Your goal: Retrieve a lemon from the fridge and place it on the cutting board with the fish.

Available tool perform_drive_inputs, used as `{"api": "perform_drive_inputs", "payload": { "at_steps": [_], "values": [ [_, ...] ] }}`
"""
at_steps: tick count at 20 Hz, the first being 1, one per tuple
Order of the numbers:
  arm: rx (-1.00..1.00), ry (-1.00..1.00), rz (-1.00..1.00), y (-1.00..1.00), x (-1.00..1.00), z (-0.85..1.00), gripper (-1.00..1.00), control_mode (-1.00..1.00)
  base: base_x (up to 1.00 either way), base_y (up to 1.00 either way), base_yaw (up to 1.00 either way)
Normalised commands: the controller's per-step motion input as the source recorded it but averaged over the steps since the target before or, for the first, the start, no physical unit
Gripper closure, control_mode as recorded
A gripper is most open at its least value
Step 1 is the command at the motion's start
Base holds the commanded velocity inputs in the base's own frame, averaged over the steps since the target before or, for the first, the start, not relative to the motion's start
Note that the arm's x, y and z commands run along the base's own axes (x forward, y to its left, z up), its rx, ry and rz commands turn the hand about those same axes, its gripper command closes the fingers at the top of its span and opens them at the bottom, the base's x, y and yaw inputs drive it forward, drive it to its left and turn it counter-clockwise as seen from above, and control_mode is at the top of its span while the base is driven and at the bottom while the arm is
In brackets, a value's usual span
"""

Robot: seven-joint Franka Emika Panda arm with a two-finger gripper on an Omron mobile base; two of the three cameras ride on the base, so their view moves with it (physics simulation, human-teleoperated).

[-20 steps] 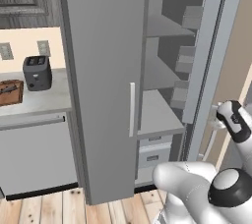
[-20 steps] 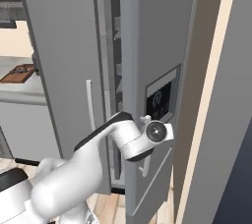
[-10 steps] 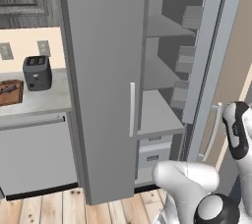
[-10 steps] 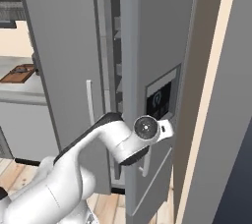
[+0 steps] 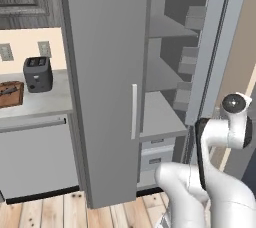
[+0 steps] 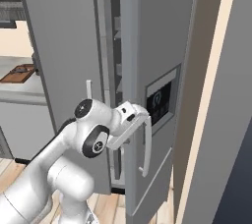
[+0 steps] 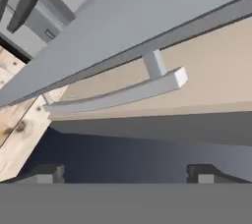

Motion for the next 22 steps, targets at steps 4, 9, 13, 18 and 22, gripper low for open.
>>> {"api": "perform_drive_inputs", "payload": {
  "at_steps": [4, 9, 13, 18, 22],
  "values": [
    [-0.58, 0.21, 0.00, 0.41, 0.00, 0.39, -1.00, -1.00, 0.00, 0.00, 0.00],
    [-0.51, 0.25, 0.00, 0.44, 0.14, 0.12, -1.00, -1.00, 0.00, 0.00, 0.00],
    [-0.38, 0.24, -0.02, 0.45, 0.44, 0.18, -1.00, -1.00, 0.00, 0.00, 0.00],
    [-0.28, 0.27, -0.07, 0.37, 0.40, 0.32, -1.00, -1.00, 0.00, 0.00, 0.00],
    [-0.15, 0.25, -0.16, 0.37, 0.37, 0.16, -1.00, -1.00, 0.00, 0.00, 0.00]
  ]
}}
